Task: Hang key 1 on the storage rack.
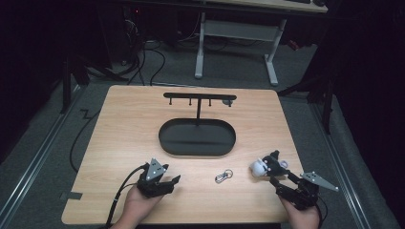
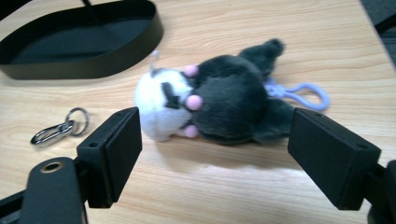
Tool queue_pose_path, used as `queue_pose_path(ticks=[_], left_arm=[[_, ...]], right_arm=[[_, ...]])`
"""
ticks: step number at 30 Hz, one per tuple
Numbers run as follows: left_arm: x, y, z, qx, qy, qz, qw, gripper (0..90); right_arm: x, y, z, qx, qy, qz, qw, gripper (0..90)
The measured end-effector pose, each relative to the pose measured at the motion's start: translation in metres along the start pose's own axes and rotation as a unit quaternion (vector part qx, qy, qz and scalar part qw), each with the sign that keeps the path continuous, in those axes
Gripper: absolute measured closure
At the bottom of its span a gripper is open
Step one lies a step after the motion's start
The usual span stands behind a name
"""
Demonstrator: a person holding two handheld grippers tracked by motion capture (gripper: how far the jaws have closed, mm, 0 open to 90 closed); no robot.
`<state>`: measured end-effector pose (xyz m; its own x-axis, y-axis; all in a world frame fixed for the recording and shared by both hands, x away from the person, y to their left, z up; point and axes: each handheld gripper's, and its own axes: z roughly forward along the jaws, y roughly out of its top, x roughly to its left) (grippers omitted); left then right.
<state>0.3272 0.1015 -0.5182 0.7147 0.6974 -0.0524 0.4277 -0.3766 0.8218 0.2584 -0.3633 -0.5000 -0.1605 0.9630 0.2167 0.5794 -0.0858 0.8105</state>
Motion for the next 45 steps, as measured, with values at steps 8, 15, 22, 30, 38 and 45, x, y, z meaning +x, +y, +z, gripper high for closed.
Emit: queue_pose_path(ticks=[8,15,22,30,38,45], left_arm=[[0.021,0.003,-0.014,-0.03,0.004,-0.033,0.999,37.6],[0.046,-0.007,-0.034,-0.029,0.024,-0.037,0.9986,38.0],[0.058,-0.015,-0.043,-0.034,0.033,-0.054,0.9974,39.3],[0.058,-0.019,-0.043,-0.033,0.026,-0.061,0.9972,39.0],[0.052,-0.021,-0.047,-0.038,0.021,-0.06,0.9972,38.6],[0.051,-0.03,-0.058,-0.037,0.029,-0.062,0.997,38.5]], right_arm=[[0.004,-0.003,0.004,0.006,0.002,-0.022,0.9997,19.2],[0.001,-0.005,0.003,0.008,0.003,-0.031,0.9995,32.7],[-0.007,-0.008,0.003,0.025,-0.021,-0.055,0.998,74.0],[-0.016,-0.008,0.009,0.051,-0.047,-0.054,0.9961,90.0],[-0.018,0.0,0.029,0.069,-0.061,-0.07,0.9933,90.0],[-0.017,0.01,0.047,0.079,-0.061,-0.081,0.9917,90.0]])
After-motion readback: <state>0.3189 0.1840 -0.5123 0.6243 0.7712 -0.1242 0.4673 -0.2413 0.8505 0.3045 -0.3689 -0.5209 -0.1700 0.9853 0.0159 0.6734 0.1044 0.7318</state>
